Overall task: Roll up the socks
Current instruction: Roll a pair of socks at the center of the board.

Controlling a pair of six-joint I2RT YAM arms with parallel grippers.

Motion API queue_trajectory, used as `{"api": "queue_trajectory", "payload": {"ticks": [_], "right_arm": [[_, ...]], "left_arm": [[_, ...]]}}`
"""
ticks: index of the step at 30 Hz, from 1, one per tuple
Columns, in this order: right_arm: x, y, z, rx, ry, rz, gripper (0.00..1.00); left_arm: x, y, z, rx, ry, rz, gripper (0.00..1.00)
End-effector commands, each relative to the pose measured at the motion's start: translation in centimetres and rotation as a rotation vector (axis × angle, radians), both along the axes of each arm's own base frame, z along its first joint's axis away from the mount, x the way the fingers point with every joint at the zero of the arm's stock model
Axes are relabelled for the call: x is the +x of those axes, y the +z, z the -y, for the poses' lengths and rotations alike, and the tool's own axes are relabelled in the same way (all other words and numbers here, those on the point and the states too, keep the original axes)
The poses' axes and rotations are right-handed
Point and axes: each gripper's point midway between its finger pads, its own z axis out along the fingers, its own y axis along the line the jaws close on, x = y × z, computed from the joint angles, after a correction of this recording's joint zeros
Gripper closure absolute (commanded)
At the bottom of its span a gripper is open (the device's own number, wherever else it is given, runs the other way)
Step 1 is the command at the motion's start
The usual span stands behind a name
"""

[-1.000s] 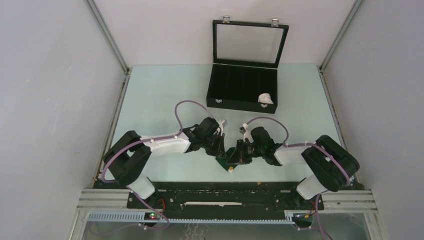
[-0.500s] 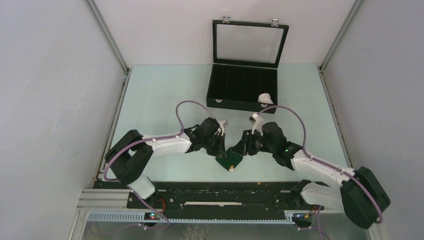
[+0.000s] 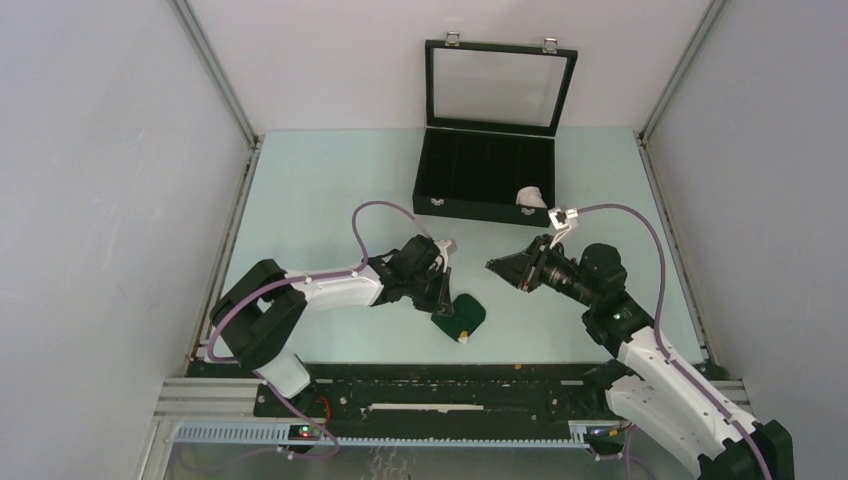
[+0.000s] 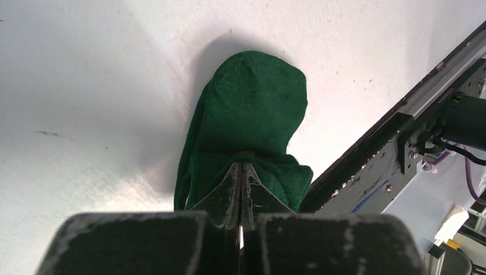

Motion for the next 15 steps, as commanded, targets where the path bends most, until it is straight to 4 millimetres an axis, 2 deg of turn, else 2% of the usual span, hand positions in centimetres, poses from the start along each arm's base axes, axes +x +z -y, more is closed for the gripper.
{"api": "queue_trajectory", "payload": {"ticks": [1,3,6,11,15], "right_arm": [[-1.3,0.3,-0.5,0.002,0.072,0.022,0.72],[-1.8,-0.5,-0.7,-0.042,0.093,0.029,0.65],[-2.8,-2.0,-1.2,-0.132,0.116,0.067,0.43],[-3.8,-4.7,-2.0,-0.352,0.083,0.178,0.34],[-4.6,-6.8,-2.9,-0.504,0.105,0.267,0.33]], "left_arm": [[-1.1,-2.0,-1.7,0.101,-0.015,-0.022,1.00],[-1.1,-2.0,-1.8,0.103,-0.015,-0.022,1.00],[-1.1,-2.1,-1.8,0.105,-0.013,-0.022,1.00],[-1.2,-2.3,-1.7,0.108,-0.019,-0.031,1.00],[-1.1,-2.6,-1.7,0.117,-0.016,-0.033,1.00]]}}
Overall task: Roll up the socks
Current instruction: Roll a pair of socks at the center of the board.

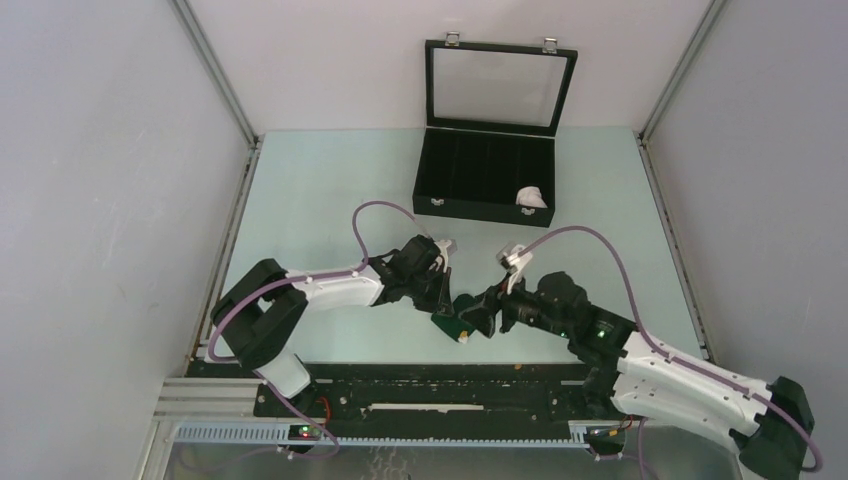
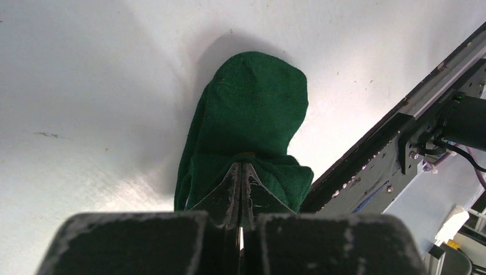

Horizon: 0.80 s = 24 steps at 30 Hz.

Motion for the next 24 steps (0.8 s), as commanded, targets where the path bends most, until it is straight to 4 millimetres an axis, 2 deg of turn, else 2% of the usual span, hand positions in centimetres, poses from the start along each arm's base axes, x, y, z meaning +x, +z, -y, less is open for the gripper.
{"api": "queue_trajectory", "payload": {"ticks": [1,7,12,17,19,24], "right_arm": [[1.1,-2.7,0.6,-0.226,-0.045,0.179,0.34],[0.1,-5.3,-1.1,-0.386,0.031,0.268,0.34],[-0.5,-6.7,-2.2,-0.473,0.084,0.318,0.35],[-0.8,-7.8,-3.3,-0.540,0.133,0.341,0.38],[-0.7,-7.6,-4.2,-0.531,0.140,0.357,0.40],[-0.3,-8.5,-5.0,-0.570,0.141,0.365,0.41]], "left_arm": [[-1.1,-2.7,-1.7,0.117,-0.018,-0.036,1.00],[-1.1,-3.2,-1.7,0.126,-0.018,-0.047,1.00],[-1.2,-3.4,-1.7,0.131,-0.018,-0.051,1.00],[-1.2,-3.5,-1.7,0.133,-0.015,-0.053,1.00],[-1.2,-3.5,-1.7,0.132,-0.016,-0.054,1.00],[-1.2,-3.6,-1.8,0.135,-0.015,-0.055,1.00]]}}
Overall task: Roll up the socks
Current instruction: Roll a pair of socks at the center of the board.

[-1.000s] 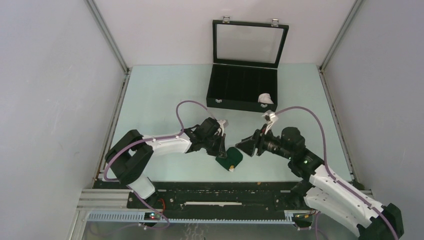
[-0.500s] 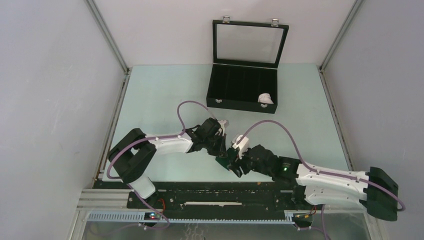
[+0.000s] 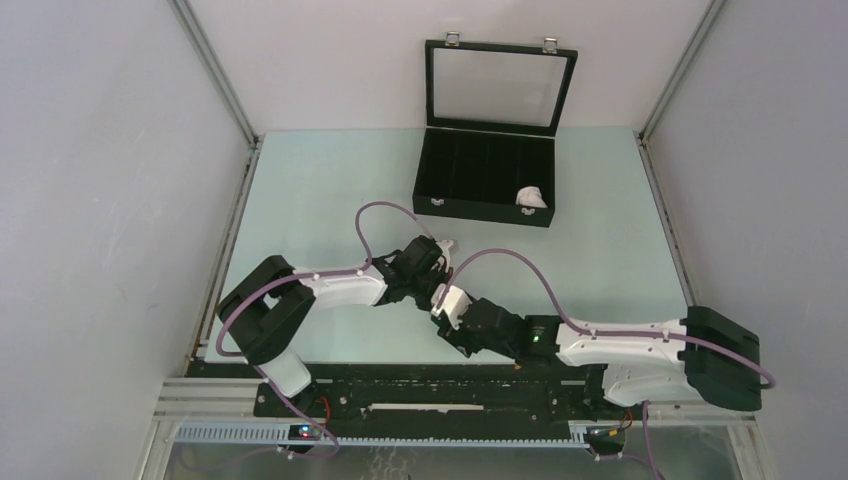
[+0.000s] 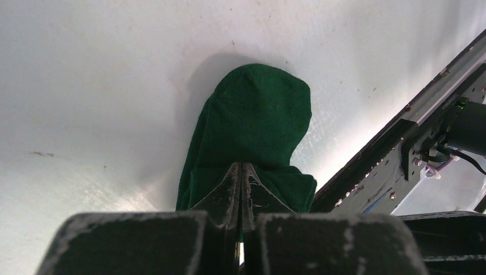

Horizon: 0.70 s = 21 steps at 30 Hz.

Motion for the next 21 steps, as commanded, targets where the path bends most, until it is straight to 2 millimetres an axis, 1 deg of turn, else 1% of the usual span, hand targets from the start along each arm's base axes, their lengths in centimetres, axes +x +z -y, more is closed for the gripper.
{"api": "queue_trajectory", "payload": {"ticks": [1,8,17,19,21], "right_arm": [[1.1,1.4,-1.9,0.021,0.000,0.065,0.41],[1.2,-0.6,-2.1,-0.033,-0.007,0.043,0.44],[1.3,-4.2,-0.7,-0.185,-0.072,0.027,0.47],[1.3,-5.0,-0.2,-0.236,-0.082,0.026,0.51],[1.4,-5.5,0.2,-0.269,-0.097,0.023,0.60]], "left_arm": [[-1.7,-2.8,-2.4,0.142,-0.013,-0.058,1.00],[-1.7,-2.9,-2.5,0.144,-0.013,-0.059,1.00],[-1.7,-3.0,-2.5,0.147,-0.013,-0.061,1.00],[-1.8,-3.1,-2.5,0.148,-0.012,-0.064,1.00],[-1.7,-3.0,-2.6,0.148,-0.008,-0.060,1.00]]}}
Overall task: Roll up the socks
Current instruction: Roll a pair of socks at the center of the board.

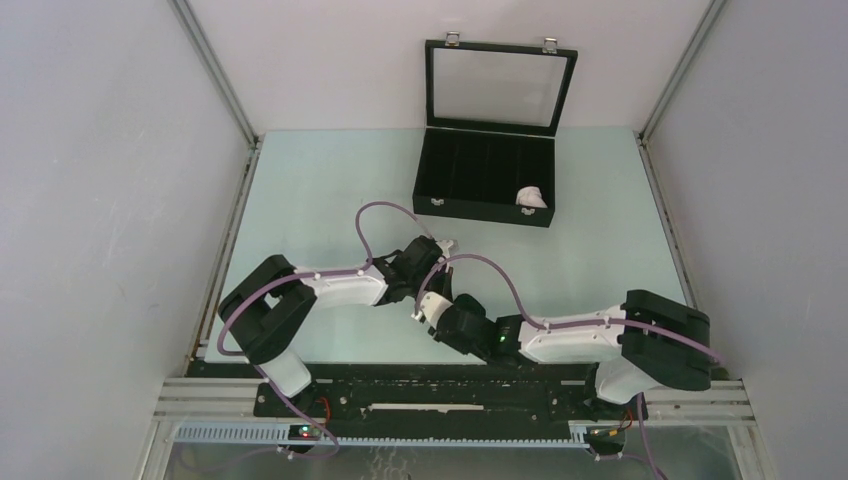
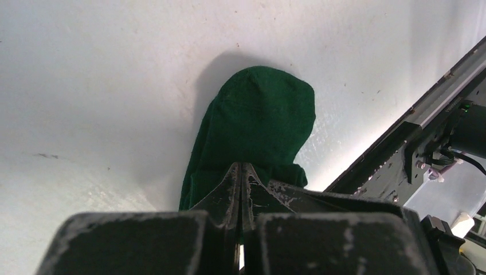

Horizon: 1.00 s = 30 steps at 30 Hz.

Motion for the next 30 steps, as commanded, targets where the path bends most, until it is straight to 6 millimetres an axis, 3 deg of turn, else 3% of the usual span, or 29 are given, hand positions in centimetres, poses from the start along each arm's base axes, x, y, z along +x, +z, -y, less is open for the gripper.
{"api": "queue_trajectory", "payload": {"ticks": [1,6,7,19,30], "right_arm": [[-0.1,-1.1,0.6,-0.072,-0.044,-0.008,0.68],[-0.2,-1.2,0.6,-0.082,-0.058,-0.026,0.98],[-0.2,-1.2,0.6,-0.079,-0.059,-0.033,1.00],[-1.9,-1.5,-0.6,0.090,-0.112,-0.259,1.00],[-1.9,-0.9,0.6,0.344,-0.286,-0.511,1.00]], "left_arm": [[-1.8,-2.8,-2.5,0.142,-0.010,-0.060,1.00],[-1.4,-1.8,-2.8,0.134,0.018,-0.030,1.00],[-1.2,-1.6,-3.0,0.131,0.029,-0.022,1.00],[1.4,3.0,-6.6,0.054,0.226,0.076,0.97],[0.8,5.0,-6.2,-0.024,0.218,0.089,0.96]]}}
